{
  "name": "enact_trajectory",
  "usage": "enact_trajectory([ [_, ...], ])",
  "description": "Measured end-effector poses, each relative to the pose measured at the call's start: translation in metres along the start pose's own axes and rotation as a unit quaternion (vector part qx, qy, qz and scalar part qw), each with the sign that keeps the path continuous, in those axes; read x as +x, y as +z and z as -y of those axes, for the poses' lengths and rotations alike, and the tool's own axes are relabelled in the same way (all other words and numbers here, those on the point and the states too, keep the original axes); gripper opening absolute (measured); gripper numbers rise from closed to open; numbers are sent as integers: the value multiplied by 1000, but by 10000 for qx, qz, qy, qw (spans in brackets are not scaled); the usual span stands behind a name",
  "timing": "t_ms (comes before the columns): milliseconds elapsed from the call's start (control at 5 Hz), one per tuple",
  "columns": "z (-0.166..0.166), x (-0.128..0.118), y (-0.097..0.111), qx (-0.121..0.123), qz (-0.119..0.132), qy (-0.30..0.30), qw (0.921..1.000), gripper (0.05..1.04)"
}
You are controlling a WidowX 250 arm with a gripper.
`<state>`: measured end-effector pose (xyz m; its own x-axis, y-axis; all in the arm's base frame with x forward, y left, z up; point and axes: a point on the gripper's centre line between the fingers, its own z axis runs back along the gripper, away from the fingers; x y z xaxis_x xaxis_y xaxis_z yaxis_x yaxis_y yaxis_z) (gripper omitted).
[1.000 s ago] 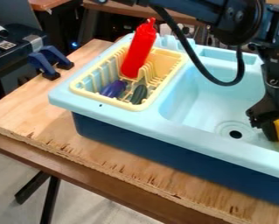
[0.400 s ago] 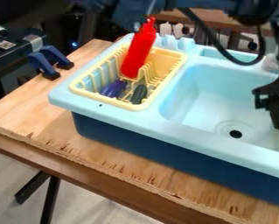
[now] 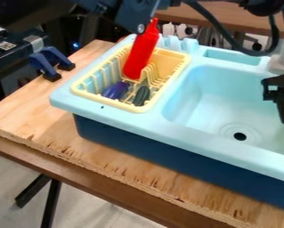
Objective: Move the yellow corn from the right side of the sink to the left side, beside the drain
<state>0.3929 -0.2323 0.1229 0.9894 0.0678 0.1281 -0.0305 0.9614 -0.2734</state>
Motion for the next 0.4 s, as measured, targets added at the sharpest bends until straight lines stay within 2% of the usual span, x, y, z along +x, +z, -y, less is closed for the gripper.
enact_trajectory([
  [200,-8,-24,15,228,-283,-213,9991,671],
  [400,-18,-34,25,397,-466,-284,9977,671],
])
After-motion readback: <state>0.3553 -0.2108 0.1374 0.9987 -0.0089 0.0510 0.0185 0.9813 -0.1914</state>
